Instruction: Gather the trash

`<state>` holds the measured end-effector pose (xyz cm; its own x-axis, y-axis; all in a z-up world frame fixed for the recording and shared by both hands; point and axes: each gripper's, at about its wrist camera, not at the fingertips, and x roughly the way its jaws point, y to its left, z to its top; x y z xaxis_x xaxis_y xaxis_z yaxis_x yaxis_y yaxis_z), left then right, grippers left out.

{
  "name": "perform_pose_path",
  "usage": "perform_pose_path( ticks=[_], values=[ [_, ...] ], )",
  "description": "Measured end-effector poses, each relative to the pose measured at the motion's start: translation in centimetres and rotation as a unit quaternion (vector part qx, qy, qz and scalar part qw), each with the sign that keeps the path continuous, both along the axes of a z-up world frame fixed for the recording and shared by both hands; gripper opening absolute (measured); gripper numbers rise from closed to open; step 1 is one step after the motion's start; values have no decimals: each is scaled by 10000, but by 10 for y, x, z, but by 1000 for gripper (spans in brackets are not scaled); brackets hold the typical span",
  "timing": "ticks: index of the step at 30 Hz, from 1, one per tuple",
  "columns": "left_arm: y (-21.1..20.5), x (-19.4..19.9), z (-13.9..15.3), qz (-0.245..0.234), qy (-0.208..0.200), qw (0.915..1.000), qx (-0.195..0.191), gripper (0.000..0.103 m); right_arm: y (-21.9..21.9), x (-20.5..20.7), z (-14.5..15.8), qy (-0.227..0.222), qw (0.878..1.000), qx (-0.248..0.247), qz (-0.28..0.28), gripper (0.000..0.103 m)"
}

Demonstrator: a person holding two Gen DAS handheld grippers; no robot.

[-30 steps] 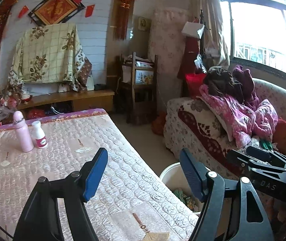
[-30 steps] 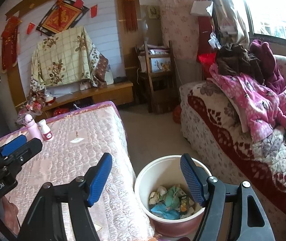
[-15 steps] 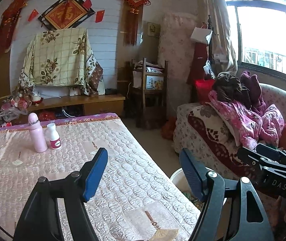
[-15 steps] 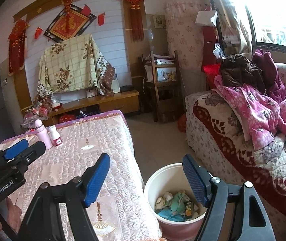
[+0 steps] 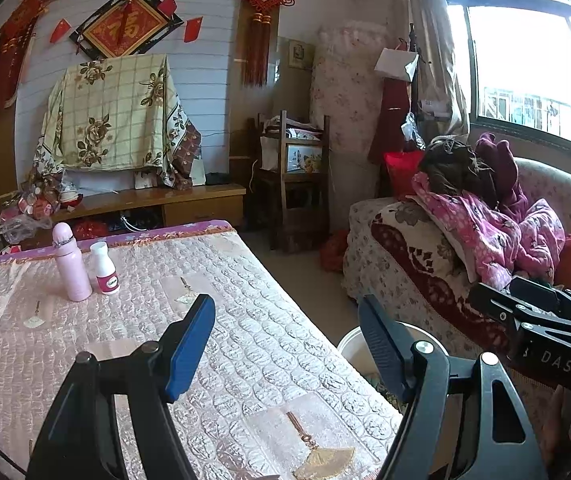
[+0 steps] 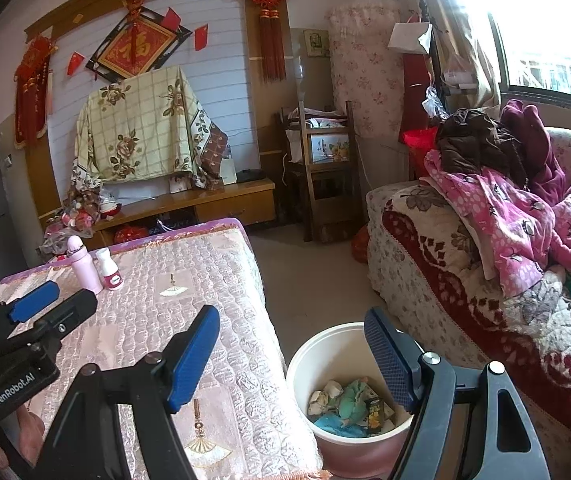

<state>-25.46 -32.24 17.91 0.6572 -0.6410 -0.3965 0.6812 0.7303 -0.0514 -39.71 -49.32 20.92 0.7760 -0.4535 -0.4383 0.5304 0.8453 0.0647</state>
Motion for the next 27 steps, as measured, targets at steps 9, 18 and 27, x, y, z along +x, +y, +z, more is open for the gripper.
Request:
perform_pose_path(
  ticks=[9, 18, 27],
  values=[
    [-2, 0, -2, -42, 93, 9999, 28, 75, -1, 0, 0, 17, 10000, 4, -29, 78],
    [-4, 0, -6, -66, 96, 9999, 92, 76, -6, -1, -3, 41, 9999, 68, -82, 78],
    [-5, 1, -8, -73, 115, 9998, 131, 77, -10, 2, -7, 113, 9998, 120, -113, 78]
  ],
)
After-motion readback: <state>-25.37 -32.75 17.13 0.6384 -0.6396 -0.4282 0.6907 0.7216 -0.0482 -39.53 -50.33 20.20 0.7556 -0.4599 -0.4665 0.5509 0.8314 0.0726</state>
